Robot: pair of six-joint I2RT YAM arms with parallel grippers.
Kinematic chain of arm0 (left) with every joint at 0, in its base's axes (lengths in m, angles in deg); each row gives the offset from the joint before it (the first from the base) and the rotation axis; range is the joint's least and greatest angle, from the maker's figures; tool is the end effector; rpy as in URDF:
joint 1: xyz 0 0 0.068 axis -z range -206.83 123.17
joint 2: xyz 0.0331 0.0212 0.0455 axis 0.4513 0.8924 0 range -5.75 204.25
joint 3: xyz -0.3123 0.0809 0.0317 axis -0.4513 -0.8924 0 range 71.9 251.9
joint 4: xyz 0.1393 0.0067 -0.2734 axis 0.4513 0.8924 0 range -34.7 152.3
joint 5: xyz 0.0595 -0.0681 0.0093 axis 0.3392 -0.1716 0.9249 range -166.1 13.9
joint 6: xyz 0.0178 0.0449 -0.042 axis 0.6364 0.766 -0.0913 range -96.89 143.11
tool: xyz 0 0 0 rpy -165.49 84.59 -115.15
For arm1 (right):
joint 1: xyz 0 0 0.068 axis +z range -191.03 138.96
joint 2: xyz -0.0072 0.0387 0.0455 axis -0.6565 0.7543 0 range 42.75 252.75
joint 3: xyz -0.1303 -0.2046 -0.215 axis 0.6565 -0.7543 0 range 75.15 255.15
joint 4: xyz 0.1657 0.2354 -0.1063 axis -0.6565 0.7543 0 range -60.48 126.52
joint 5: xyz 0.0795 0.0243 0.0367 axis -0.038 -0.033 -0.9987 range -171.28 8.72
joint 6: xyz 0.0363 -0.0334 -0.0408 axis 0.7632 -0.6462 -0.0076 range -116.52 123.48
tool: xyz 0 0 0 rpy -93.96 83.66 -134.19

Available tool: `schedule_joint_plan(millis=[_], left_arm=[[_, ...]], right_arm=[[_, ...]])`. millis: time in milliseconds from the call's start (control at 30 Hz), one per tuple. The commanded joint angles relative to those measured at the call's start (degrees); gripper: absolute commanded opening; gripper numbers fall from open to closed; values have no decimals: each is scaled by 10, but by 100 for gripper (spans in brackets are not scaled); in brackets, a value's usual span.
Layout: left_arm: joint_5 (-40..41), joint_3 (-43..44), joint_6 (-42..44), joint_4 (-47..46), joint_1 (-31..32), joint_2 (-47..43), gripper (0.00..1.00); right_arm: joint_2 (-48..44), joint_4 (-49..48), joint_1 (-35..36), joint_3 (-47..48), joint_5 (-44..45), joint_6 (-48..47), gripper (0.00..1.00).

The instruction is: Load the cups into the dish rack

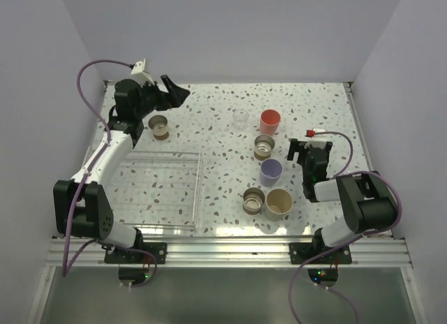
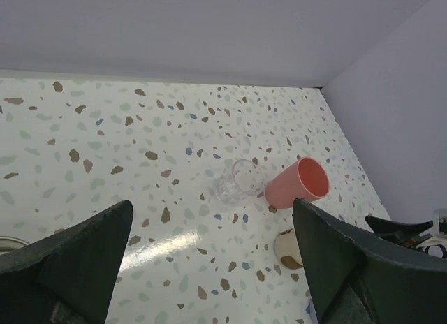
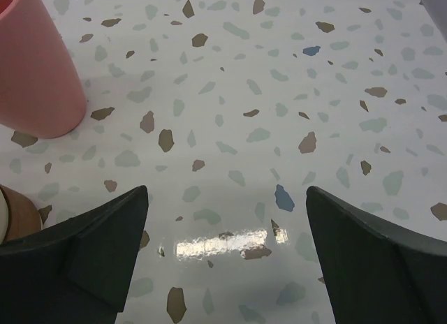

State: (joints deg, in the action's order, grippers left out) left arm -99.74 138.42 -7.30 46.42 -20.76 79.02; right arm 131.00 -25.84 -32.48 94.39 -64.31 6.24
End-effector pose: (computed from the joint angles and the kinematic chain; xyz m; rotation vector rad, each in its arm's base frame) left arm 0.4015 -0.0626 0.3747 -0.0656 1.7910 -0.8194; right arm 0.2882 0.0287 0.1494 0.1192 1.7963 -0.1267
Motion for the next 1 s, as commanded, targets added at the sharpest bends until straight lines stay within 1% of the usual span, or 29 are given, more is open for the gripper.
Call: schedule_joint_plan(millis=[0, 33, 67, 100, 167, 267, 300, 333, 367, 400, 433, 500, 533, 600, 633, 667, 700, 733, 800, 833, 867, 967], left_arm=[[43, 22, 28, 43, 3, -22, 100], [71, 36, 29, 72, 2, -21, 100], [75, 49, 38, 130, -2, -19, 100], [69, 60, 48, 147, -4, -18, 100], [7, 74, 83, 158, -11, -24, 100], [-11, 87, 88, 180, -17, -44, 100], [-6, 110, 95, 200, -18, -43, 100], [16, 121, 99, 222, -20, -38, 100], [28, 133, 98, 276, -32, -31, 100], [32, 135, 92, 292, -42, -22, 100], [-23, 128, 74, 284, -79, -18, 100], [-89, 94, 45, 257, -115, -9, 100], [-135, 84, 30, 236, -144, -7, 100], [-154, 84, 39, 247, -168, 9, 100], [-115, 95, 54, 303, -182, 17, 100], [-73, 114, 63, 344, -183, 26, 100], [-34, 162, 76, 382, -184, 50, 100], [21, 181, 103, 427, -184, 61, 100], [61, 212, 121, 442, -184, 81, 100], [102, 216, 128, 444, -182, 85, 100], [119, 221, 127, 448, -183, 90, 100], [142, 230, 127, 449, -181, 114, 100]], right_arm=[[-4, -35, -1, 1, 2, -6, 98], [-4, -35, -2, 1, 3, -7, 98], [-4, -35, -1, 1, 2, -6, 98], [-4, -35, -1, 1, 2, -6, 98], [-4, -35, -2, 1, 1, -6, 98], [-4, -35, -2, 1, 2, -6, 98], [-4, -35, -2, 1, 2, -6, 98], [-4, -35, -1, 1, 2, -6, 98], [-4, -35, -2, 1, 2, -6, 98], [-4, -35, -2, 1, 3, -6, 98], [-4, -35, -1, 1, 2, -6, 98], [-4, -35, -2, 1, 3, -6, 98], [-4, -35, -1, 1, 3, -7, 98], [-4, -35, -2, 1, 3, -6, 98], [-4, -35, -1, 1, 2, -6, 98], [-4, -35, -1, 1, 2, -6, 98], [-4, -36, -2, 1, 2, -6, 98], [-4, -35, -1, 1, 2, -6, 98], [-4, -35, -1, 1, 2, -6, 98], [-4, -35, -2, 1, 2, -6, 98], [-4, -35, -2, 1, 2, -6, 98], [-4, -35, -2, 1, 3, -7, 98]])
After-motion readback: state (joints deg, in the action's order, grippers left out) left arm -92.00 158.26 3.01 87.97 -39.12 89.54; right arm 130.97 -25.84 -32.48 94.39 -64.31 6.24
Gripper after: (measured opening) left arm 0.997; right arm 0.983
